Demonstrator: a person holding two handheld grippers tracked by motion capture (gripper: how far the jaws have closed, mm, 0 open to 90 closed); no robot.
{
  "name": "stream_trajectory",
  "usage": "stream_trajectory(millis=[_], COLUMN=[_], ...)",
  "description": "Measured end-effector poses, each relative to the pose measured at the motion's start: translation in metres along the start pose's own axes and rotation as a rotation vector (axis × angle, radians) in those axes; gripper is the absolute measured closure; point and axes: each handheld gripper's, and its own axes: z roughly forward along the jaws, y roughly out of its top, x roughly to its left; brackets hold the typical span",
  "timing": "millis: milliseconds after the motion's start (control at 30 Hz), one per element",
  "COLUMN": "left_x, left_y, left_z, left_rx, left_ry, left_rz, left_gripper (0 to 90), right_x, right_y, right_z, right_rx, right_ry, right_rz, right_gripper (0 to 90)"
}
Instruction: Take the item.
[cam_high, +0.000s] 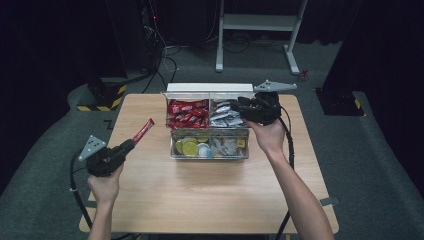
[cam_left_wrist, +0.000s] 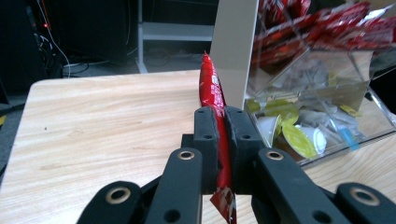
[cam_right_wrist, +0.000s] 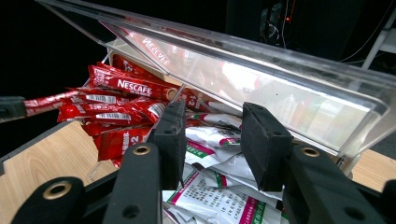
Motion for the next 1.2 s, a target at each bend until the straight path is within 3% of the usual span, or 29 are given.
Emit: stream_trajectory(millis=[400, 833, 1200], left_x=[-0.002, 0.003, 0.007], left_y=[-0.03, -0.075, -0.092], left_z=[0.02, 0.053, 0.065], left_rx=[0.026, 0.142, 0.187], left_ry=[0.008, 0.086, 0.122], left_rz=[-0.013, -0.012, -0.023], left_gripper=[83.9, 83.7, 83.5], right_x=[0.001, 0.002, 0.002], right_y=[0.0, 0.001, 0.001], right_z=[0.0, 0.0, 0.0], right_rx=[0.003, 0.007, 0.007], right_ry=[-0.003, -0.012, -0.017], right_rz=[-0.002, -0.012, -0.012], right_gripper=[60.4, 60.5, 60.3])
